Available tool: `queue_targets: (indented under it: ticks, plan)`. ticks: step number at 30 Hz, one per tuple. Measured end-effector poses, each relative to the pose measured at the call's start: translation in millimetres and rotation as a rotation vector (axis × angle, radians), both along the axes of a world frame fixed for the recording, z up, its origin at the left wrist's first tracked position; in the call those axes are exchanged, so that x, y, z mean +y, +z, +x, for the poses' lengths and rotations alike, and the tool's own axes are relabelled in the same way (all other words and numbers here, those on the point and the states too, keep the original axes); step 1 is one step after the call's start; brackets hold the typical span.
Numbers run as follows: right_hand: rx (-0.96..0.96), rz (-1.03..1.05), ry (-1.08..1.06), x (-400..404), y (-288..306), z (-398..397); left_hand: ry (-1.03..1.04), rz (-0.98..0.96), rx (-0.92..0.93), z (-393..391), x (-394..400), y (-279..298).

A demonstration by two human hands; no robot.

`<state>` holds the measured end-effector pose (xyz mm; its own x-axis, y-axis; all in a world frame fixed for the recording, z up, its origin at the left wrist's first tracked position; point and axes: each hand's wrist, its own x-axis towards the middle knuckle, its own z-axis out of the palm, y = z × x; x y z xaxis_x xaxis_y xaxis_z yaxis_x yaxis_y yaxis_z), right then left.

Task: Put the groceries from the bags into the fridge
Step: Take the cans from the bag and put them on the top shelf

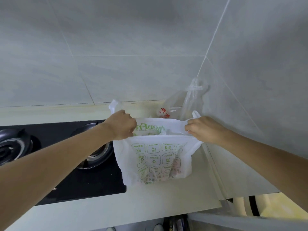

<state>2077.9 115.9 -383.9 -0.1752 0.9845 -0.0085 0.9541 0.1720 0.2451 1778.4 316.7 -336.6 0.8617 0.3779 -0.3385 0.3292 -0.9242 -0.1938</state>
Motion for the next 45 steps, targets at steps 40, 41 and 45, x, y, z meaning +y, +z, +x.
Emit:
queue_targets:
  ticks: [40, 41, 45]
  plan:
    - [0.34, -0.344, -0.432, -87, -89, -43, 0.118, -0.212, -0.098, -64, -44, -124]
    - [0.331, -0.356, -0.43, -86, -95, -41, 0.139, -0.226, -0.088, -63, -43, -129]
    - [0.339, -0.332, -0.432, -67, -119, -28, 0.203, -0.256, -0.071, -51, -29, -149]
